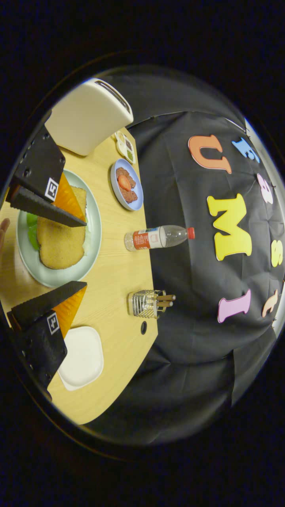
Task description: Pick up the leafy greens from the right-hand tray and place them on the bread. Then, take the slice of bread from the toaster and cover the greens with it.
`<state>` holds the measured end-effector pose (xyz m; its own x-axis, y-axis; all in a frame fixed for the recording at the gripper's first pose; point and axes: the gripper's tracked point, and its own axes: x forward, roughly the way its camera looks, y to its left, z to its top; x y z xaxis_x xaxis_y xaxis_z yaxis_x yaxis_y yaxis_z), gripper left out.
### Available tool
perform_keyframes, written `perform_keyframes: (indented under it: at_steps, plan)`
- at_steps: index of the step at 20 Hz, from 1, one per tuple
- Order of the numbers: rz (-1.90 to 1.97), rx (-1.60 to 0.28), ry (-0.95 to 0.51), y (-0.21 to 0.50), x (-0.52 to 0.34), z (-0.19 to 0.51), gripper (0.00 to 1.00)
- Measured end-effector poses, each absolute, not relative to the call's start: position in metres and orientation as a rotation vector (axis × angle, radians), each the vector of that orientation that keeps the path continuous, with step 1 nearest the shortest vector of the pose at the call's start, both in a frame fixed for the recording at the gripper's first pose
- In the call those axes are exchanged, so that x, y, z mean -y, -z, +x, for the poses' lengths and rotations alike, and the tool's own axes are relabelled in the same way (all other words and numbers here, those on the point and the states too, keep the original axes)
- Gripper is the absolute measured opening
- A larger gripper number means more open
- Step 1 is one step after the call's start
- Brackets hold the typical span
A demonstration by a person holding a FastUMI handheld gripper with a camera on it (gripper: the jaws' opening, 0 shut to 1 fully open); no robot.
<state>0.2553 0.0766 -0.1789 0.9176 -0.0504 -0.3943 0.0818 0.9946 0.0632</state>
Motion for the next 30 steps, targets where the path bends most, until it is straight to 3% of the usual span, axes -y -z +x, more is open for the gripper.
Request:
perform_keyframes:
  at_steps: [6,19,30]
  plan:
    - [0.03,-0.294,0.085,0.13,-0.097,0.202,0.96]
    - [0.051,-0.103,0.104,0.06,-0.128,0.031,0.96]
    - [0.049,-0.062,0.103,0.051,-0.116,-0.022,0.96]
